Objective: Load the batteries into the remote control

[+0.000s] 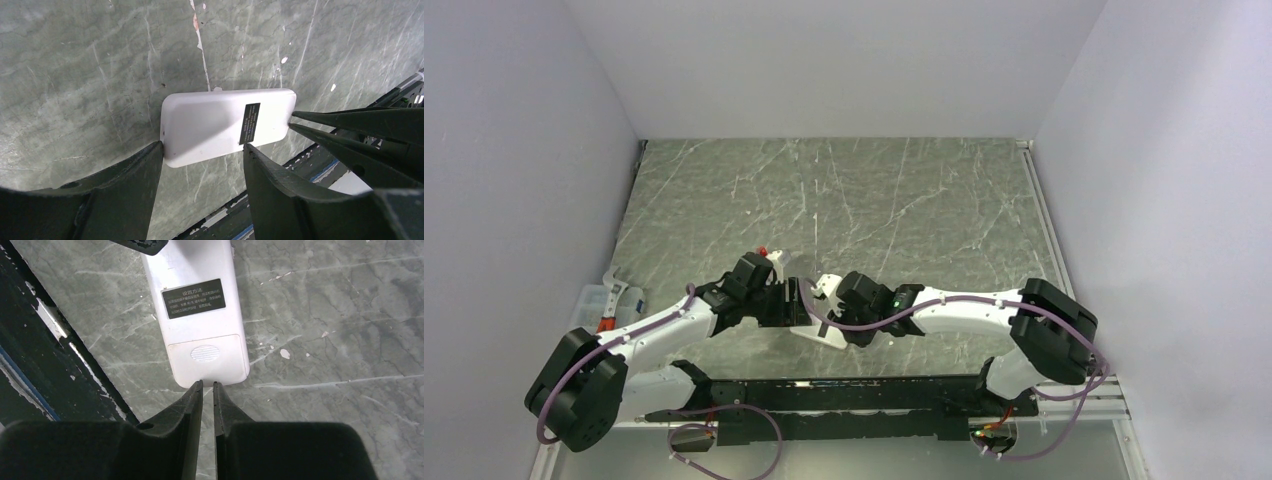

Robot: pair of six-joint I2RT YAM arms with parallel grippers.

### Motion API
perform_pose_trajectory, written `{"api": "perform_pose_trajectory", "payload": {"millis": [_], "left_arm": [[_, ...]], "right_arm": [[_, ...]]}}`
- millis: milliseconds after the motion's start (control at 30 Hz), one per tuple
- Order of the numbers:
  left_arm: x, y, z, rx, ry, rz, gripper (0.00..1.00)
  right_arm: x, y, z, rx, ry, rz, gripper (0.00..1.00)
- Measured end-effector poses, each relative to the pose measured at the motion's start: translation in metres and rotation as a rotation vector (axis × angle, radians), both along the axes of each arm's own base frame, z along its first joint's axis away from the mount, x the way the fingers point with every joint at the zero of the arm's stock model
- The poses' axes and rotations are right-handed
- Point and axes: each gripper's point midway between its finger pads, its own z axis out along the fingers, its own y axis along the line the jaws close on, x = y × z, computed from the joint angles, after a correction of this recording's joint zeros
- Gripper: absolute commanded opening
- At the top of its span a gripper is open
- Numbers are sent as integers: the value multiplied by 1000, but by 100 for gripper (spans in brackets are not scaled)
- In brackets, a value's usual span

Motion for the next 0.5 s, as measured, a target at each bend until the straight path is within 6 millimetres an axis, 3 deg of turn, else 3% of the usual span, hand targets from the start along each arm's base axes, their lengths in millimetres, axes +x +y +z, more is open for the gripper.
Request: {"api": "perform_pose_trajectory", "payload": {"millis": [200,500], "left_arm": [[0,0,0,0,-1,0,63],[1,4,-5,13,-3,2,50]], "right_arm": [[-1,1,-2,10,22,-4,16],[-1,2,-2,18,35,-14,16]]}}
